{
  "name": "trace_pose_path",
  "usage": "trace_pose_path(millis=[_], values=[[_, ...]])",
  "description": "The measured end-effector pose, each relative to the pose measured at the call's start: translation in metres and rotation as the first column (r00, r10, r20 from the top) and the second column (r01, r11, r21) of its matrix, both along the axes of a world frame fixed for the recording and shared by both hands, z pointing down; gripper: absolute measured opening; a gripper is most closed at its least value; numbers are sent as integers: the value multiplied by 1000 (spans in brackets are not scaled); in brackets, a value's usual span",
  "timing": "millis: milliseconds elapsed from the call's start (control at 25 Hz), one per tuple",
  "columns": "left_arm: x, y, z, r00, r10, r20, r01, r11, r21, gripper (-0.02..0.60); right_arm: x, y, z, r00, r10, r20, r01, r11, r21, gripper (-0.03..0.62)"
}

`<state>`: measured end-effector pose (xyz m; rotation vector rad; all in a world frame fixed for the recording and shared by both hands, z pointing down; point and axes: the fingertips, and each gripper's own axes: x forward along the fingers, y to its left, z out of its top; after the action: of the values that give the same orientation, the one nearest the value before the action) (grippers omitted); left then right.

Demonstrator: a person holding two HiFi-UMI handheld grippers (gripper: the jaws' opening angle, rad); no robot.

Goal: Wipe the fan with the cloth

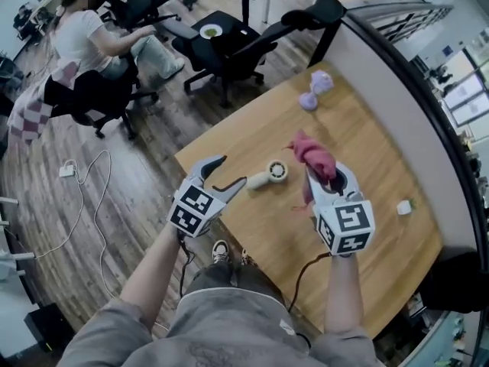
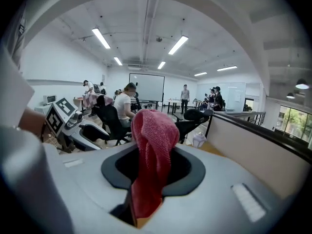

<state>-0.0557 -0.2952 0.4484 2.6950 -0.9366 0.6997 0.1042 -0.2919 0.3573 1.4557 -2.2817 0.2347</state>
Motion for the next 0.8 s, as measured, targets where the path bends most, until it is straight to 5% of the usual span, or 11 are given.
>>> trace_pose_path(millis=[360,600,800], values=[[-13,-1,-139,998,15,-56,-1,969,247,244,-11,28,-105,998,7,67,-18,985,169,112],[-30,36,-204,981,-3,-192,65,946,317,193,-22,75,-152,996,-7,91,-17,964,266,112],[-36,61,-243,977,-2,-213,84,922,378,167,-25,102,-187,991,-13,132,-31,944,328,112]])
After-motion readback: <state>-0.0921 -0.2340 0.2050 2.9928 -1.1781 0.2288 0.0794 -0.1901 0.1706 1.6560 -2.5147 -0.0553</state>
